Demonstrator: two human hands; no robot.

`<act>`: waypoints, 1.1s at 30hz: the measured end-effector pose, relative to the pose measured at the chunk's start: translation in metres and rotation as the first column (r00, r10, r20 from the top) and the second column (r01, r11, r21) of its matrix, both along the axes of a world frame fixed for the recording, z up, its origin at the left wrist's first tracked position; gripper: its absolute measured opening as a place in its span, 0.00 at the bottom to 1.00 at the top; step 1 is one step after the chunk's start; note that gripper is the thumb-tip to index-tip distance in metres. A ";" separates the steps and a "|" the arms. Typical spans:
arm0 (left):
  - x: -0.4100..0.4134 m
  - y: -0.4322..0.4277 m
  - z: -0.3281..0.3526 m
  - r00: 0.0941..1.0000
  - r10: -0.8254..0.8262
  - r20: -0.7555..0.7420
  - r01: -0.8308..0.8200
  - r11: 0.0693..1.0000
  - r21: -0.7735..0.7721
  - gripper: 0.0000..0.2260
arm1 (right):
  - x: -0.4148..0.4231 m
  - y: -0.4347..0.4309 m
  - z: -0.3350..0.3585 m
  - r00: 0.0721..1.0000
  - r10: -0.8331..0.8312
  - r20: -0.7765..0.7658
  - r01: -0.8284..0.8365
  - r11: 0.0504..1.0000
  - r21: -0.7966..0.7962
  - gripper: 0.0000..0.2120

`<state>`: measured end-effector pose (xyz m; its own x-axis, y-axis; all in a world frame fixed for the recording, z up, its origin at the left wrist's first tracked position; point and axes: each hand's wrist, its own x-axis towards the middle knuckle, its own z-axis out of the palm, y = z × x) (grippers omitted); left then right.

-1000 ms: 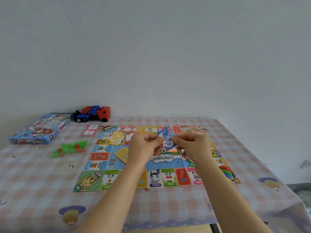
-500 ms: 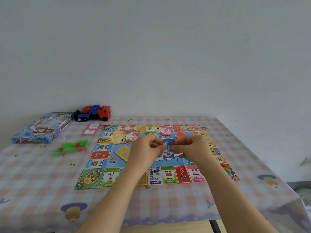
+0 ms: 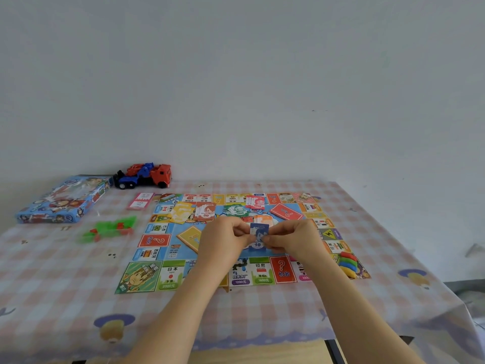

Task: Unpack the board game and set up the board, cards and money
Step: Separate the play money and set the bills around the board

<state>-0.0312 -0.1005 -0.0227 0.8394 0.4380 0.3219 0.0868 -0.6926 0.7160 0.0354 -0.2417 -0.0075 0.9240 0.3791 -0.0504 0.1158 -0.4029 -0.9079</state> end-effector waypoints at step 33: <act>0.159 -0.067 0.051 0.979 -0.199 -0.044 0.203 0.969 0.142 0.13 | 0.140 -0.079 0.028 0.845 -0.535 0.003 0.517 0.817 0.256 0.09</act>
